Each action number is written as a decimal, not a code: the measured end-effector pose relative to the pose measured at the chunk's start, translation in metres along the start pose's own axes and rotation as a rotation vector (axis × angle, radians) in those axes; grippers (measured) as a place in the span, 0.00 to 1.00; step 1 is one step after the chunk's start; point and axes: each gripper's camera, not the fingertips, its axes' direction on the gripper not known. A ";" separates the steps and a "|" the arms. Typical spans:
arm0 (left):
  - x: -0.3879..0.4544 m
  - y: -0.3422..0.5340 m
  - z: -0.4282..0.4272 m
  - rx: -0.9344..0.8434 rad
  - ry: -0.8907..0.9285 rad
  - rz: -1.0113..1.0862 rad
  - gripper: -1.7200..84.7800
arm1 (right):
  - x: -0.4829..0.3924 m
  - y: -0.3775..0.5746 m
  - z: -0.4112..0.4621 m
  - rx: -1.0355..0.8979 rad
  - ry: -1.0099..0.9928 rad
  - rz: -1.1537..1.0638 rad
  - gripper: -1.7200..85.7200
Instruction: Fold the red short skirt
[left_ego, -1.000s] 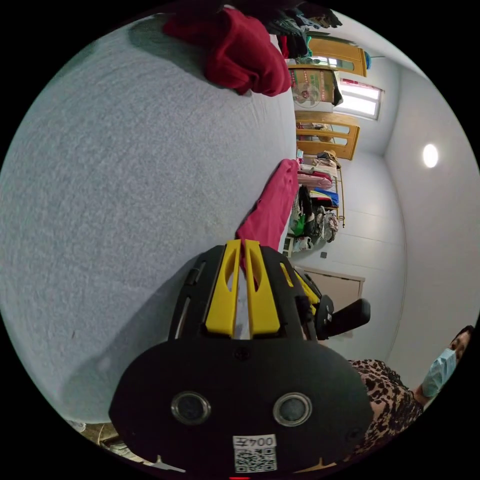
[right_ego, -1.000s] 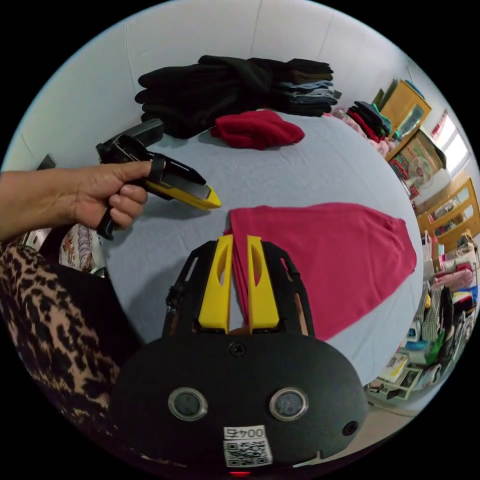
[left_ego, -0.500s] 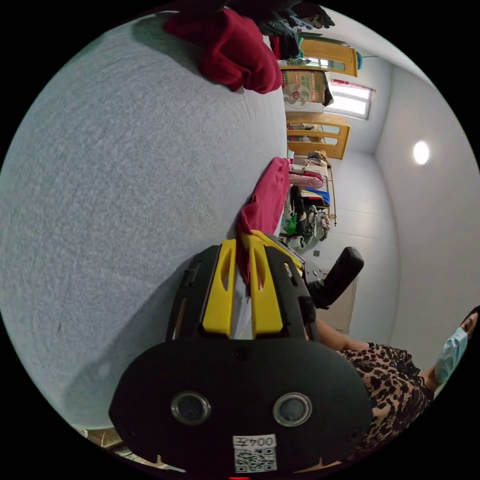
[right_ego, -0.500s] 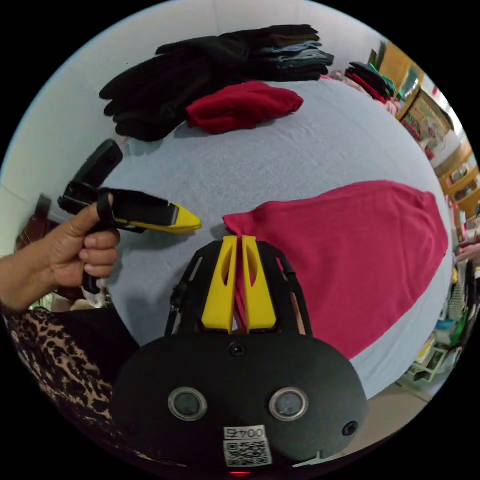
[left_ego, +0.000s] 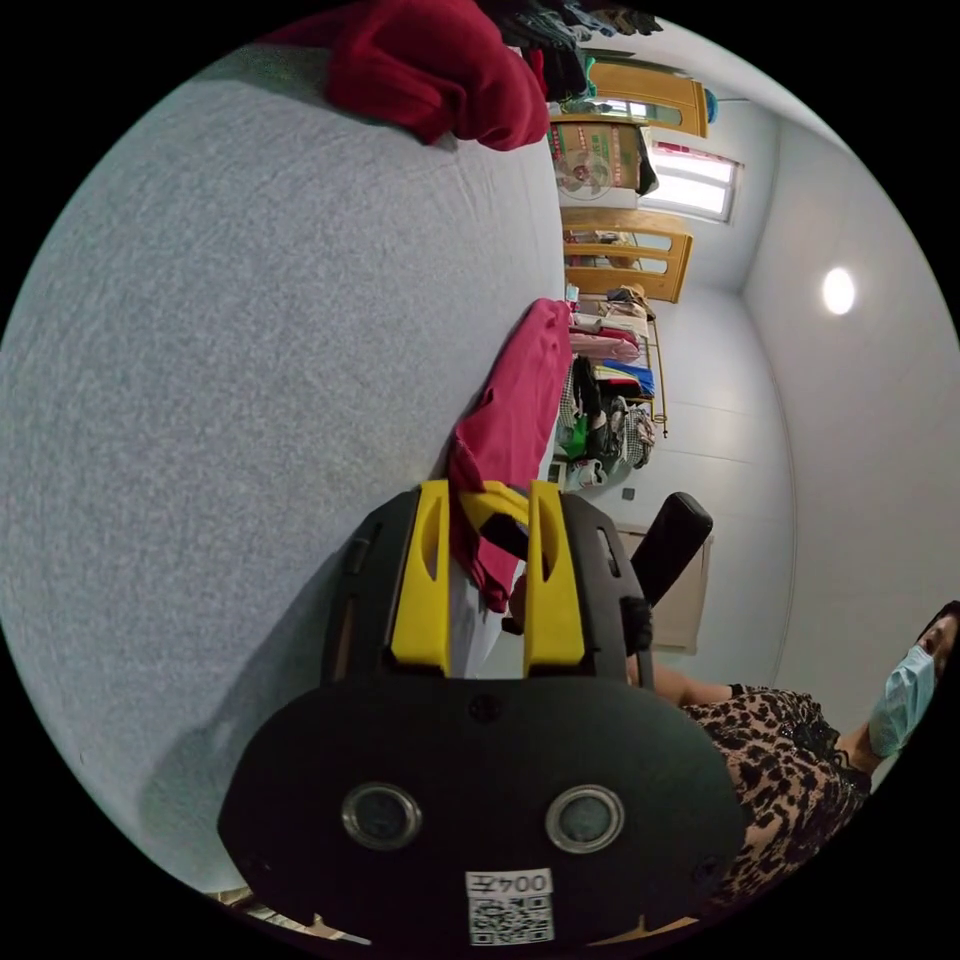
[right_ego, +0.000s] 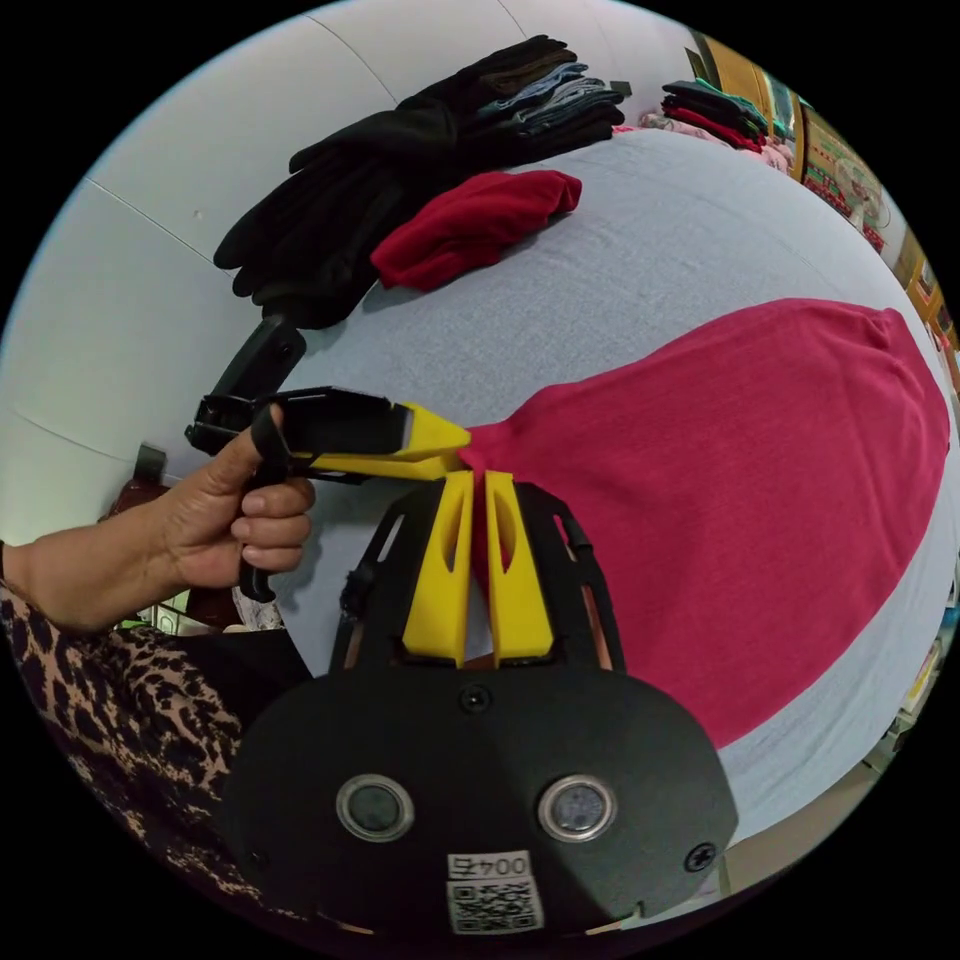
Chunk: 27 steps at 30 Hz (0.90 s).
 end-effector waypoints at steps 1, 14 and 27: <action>0.000 -0.002 0.001 -0.001 -0.002 -0.003 0.13 | -0.001 0.002 -0.001 0.001 -0.013 -0.008 0.06; 0.026 -0.024 0.003 -0.065 -0.100 0.032 0.05 | -0.020 0.140 -0.080 0.176 0.257 0.059 0.13; 0.121 -0.026 0.012 -0.085 0.090 0.071 0.04 | -0.094 0.195 -0.051 0.232 0.531 0.032 0.16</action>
